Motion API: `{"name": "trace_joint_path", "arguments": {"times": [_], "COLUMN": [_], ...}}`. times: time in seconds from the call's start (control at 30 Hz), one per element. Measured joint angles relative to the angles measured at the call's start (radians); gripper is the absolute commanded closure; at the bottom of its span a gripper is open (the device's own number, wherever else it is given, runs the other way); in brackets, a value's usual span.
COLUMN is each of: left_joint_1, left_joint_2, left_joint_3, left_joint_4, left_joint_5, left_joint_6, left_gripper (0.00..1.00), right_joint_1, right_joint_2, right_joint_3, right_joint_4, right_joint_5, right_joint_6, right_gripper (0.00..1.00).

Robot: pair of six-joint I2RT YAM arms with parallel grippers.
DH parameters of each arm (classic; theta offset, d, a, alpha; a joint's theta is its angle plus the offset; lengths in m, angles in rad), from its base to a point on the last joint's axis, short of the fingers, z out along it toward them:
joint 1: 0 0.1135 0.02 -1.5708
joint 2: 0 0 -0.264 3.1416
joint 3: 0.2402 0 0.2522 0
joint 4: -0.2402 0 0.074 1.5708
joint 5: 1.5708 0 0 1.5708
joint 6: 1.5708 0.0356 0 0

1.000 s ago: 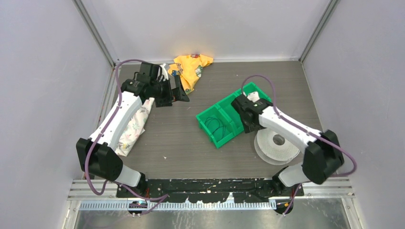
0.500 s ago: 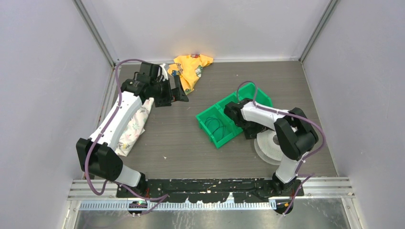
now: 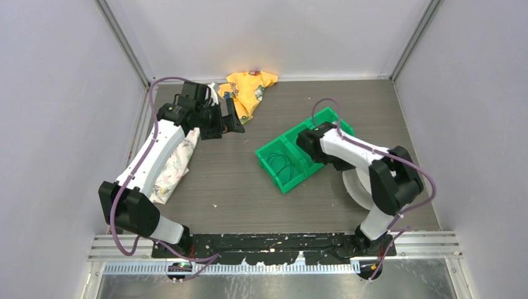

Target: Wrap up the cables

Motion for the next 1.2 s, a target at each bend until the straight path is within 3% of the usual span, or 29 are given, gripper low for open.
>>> {"name": "trace_joint_path", "arguments": {"times": [0.17,0.37,0.53,0.9,0.93,1.1,1.2], "left_joint_1": [0.000,0.000,0.000,0.000,0.000,0.000,0.000], "left_joint_2": [-0.001,-0.001,-0.002,-0.004,-0.004,-0.006,-0.006], "left_joint_3": [0.000,0.000,0.000,0.000,0.000,0.000,0.000], "left_joint_4": [0.000,-0.001,-0.003,-0.004,-0.005,-0.006,-0.006], "left_joint_5": [0.000,0.001,0.000,0.001,0.001,0.001,0.001], "left_joint_6": [0.000,-0.001,-0.001,-0.001,-0.001,-0.001,-0.002], "left_gripper": [0.01,0.01,0.01,0.01,0.01,0.01,0.01], "right_joint_1": [-0.015,-0.141,-0.257,-0.327,-0.333,-0.338,-0.338], "right_joint_2": [-0.171,-0.417,-0.568,-0.735,-0.748,-0.718,-0.686], "right_joint_3": [0.083,0.102,0.022,-0.176,-0.185,-0.181,-0.181], "right_joint_4": [-0.027,0.110,0.198,0.412,0.421,0.443,0.442], "right_joint_5": [-0.025,-0.165,-0.232,-0.388,-0.396,-0.423,-0.447], "right_joint_6": [-0.027,-0.007,0.034,0.108,0.107,0.085,0.068], "right_gripper": [1.00,1.00,1.00,0.99,0.95,0.42,0.30]}}
